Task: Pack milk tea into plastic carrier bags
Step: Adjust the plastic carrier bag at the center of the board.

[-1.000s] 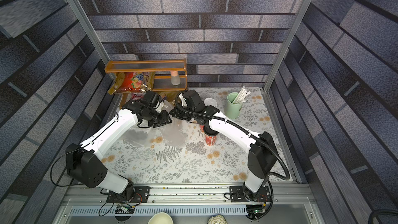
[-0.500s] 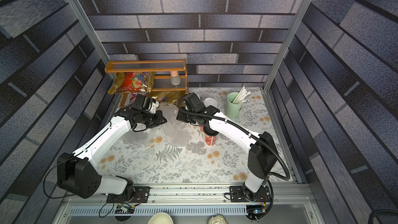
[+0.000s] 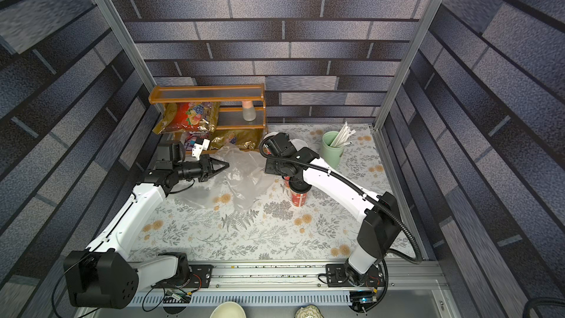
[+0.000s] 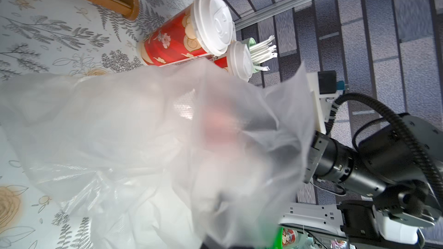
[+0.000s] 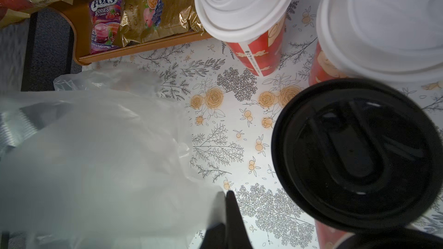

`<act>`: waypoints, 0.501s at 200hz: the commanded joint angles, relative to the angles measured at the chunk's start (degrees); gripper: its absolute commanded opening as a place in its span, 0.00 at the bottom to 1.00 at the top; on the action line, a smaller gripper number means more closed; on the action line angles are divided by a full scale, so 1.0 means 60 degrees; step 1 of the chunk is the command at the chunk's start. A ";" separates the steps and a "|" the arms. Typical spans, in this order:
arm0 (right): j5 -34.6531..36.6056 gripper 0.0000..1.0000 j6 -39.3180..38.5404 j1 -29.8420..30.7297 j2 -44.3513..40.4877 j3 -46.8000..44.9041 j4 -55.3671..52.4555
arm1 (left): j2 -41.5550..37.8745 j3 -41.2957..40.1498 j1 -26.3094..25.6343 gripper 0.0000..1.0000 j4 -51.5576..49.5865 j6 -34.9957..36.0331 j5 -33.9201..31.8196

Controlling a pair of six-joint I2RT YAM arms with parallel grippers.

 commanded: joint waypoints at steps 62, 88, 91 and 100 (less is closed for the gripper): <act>-0.0407 0.00 0.0112 0.0003 0.0079 -0.0012 -0.0514 | 0.0946 0.0174 0.0088 0.21 -0.0900 0.0851 0.0574; -0.1212 0.00 0.0424 0.0132 0.0191 -0.0131 -0.0184 | 0.1292 0.0610 -0.0101 0.30 -0.2069 0.1329 -0.0811; -0.1272 0.00 0.0454 0.0132 0.0198 -0.0146 -0.0130 | 0.1296 0.0680 -0.0129 0.32 -0.2224 0.1356 -0.0996; -0.1444 0.00 0.0551 0.0189 0.0196 -0.0178 0.0021 | 0.1296 0.0935 -0.0211 0.38 -0.2577 0.1451 -0.1551</act>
